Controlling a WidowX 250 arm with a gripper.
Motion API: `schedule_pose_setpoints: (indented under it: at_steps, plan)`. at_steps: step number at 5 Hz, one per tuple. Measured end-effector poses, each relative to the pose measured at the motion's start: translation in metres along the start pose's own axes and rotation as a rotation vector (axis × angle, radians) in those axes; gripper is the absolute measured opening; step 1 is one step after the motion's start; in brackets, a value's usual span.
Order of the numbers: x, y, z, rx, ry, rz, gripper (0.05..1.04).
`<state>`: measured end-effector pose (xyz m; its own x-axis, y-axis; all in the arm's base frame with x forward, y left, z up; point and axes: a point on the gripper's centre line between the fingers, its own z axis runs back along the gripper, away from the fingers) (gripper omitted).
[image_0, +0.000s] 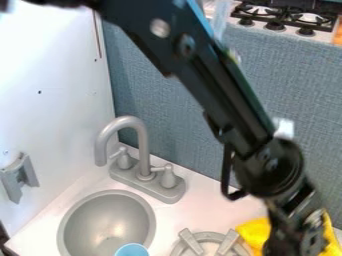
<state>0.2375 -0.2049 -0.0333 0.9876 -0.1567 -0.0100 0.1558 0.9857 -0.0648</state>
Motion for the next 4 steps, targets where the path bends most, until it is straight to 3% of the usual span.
schedule_pose_setpoints:
  at_steps: [1,2,3,4]
  plan:
    - [0.021,-0.041,0.028,-0.018,-0.051,-0.114,0.589]
    - [0.051,-0.068,0.026,-0.019,-0.073,-0.181,0.589]
    - [0.078,-0.101,0.003,0.029,-0.077,-0.241,0.589]
    - [0.093,-0.122,-0.004,0.003,-0.092,-0.291,0.589]
